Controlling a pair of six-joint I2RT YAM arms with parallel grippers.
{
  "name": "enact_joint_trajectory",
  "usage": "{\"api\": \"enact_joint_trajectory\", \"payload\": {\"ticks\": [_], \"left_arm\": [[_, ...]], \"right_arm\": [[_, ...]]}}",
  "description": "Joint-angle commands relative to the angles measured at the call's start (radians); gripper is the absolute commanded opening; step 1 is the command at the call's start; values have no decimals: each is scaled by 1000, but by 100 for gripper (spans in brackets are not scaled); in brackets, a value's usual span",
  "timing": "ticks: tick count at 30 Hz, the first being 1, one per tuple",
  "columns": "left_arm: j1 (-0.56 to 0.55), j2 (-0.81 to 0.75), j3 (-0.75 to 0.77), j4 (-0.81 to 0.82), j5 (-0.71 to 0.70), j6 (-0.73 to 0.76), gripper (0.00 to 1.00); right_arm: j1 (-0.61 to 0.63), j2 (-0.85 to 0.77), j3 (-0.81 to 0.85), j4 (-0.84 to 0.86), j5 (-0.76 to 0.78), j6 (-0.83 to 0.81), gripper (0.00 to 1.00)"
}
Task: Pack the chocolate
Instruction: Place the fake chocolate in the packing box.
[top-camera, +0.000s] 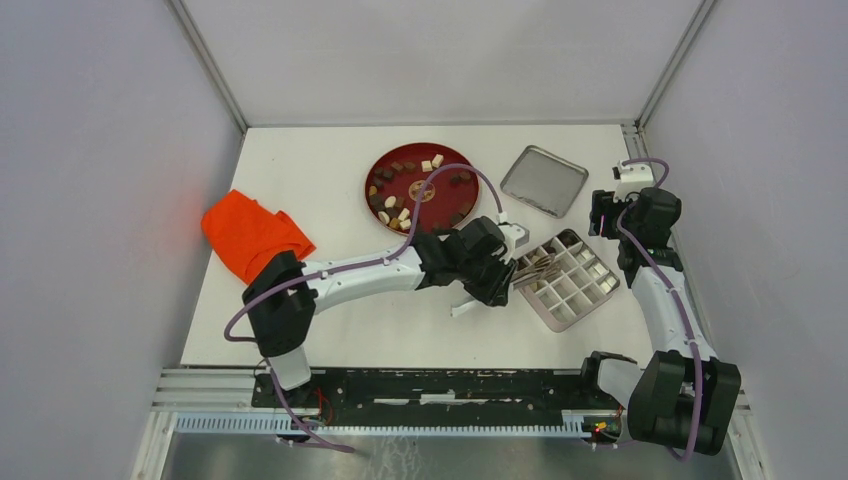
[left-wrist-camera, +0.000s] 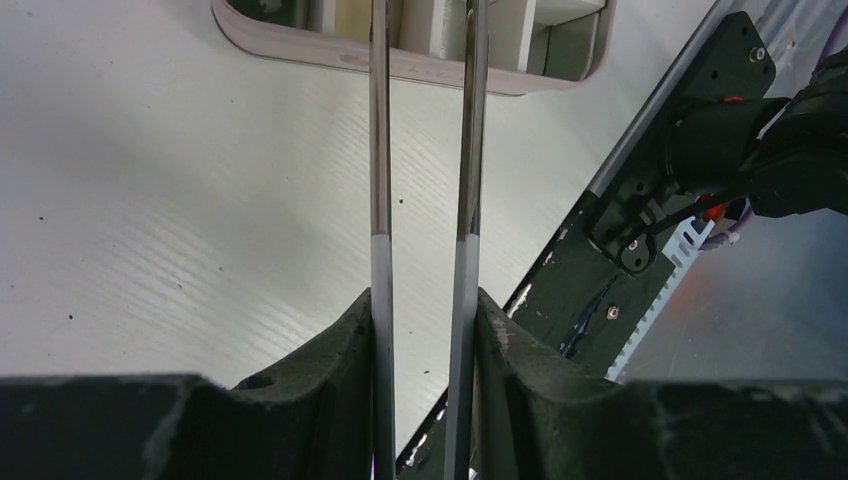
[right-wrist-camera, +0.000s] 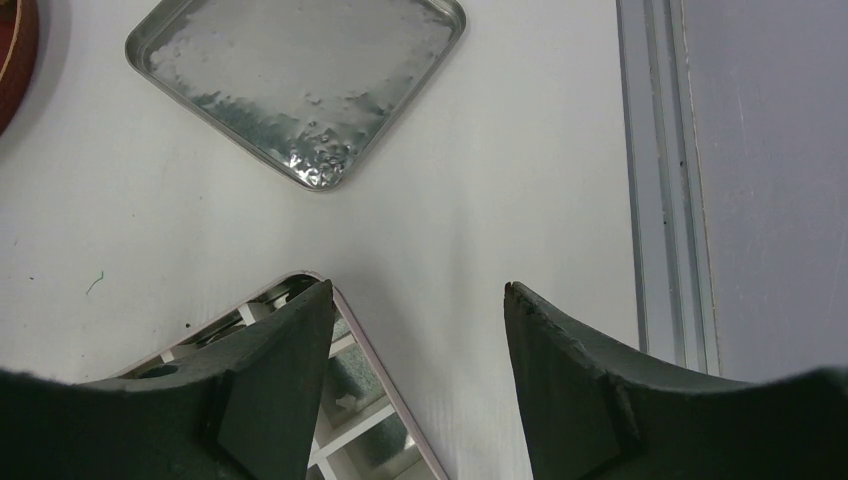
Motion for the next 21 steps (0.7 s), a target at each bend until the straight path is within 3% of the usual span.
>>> {"api": "enact_joint_trajectory", "payload": {"ticks": [1, 11, 21], "left_arm": [[-13, 22, 80, 16, -34, 3, 6], [-19, 77, 132, -12, -51, 26, 14], [-24, 89, 144, -28, -65, 30, 30]], "right_arm": [[4, 0, 12, 14, -2, -7, 69], [4, 2, 12, 14, -4, -7, 69], [4, 0, 12, 13, -3, -7, 69]]}}
